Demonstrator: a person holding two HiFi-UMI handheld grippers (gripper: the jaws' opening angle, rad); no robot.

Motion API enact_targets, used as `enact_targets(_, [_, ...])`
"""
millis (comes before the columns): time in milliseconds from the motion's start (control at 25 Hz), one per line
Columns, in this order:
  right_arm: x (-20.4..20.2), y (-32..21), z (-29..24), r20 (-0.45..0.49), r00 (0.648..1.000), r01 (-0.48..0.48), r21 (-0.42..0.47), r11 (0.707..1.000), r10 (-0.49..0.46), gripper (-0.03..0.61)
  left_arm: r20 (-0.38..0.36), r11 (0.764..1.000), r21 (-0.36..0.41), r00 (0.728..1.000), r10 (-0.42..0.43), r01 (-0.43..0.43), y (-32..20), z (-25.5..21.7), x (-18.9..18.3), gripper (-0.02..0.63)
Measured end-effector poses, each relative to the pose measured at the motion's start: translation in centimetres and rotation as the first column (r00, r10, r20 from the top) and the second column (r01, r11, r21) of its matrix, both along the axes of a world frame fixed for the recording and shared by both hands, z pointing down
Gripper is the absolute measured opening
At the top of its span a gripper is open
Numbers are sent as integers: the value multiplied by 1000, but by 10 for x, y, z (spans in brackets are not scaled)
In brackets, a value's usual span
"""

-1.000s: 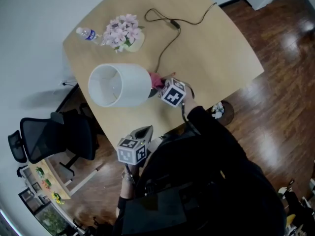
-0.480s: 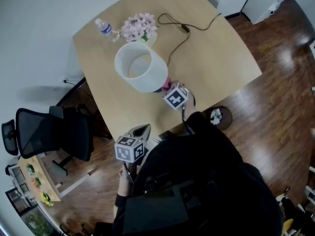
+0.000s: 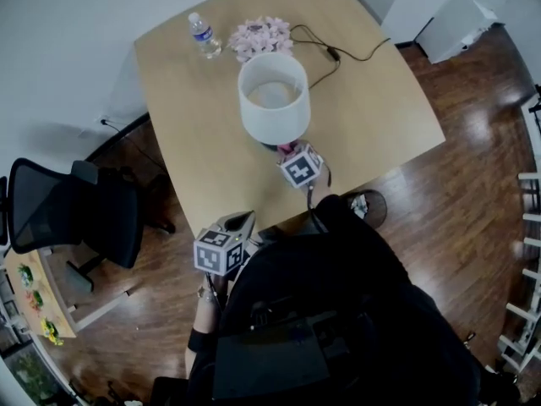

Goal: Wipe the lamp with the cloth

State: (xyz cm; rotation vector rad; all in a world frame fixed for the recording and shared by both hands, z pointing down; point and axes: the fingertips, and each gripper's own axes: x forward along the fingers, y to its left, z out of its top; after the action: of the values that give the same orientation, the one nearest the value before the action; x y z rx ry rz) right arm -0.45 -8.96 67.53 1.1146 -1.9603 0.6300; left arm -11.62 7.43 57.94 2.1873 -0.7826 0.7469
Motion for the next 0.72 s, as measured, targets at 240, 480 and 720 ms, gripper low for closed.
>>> enact_targets(240, [-15, -3, 1, -44, 999, 3, 1, 1000, -3, 64, -43, 998, -5, 998, -55, 55, -4, 5, -21, 2])
enact_targets(480, [-47, -14, 1, -96, 993, 63, 10, 998, -61, 64, -80, 993, -22, 990, -119, 118, -3, 14, -36, 2])
enact_targets(720, [-76, -56, -2, -181, 982, 67, 60, 996, -55, 64, -100, 983, -44, 978, -183, 179, -4, 18, -52, 2])
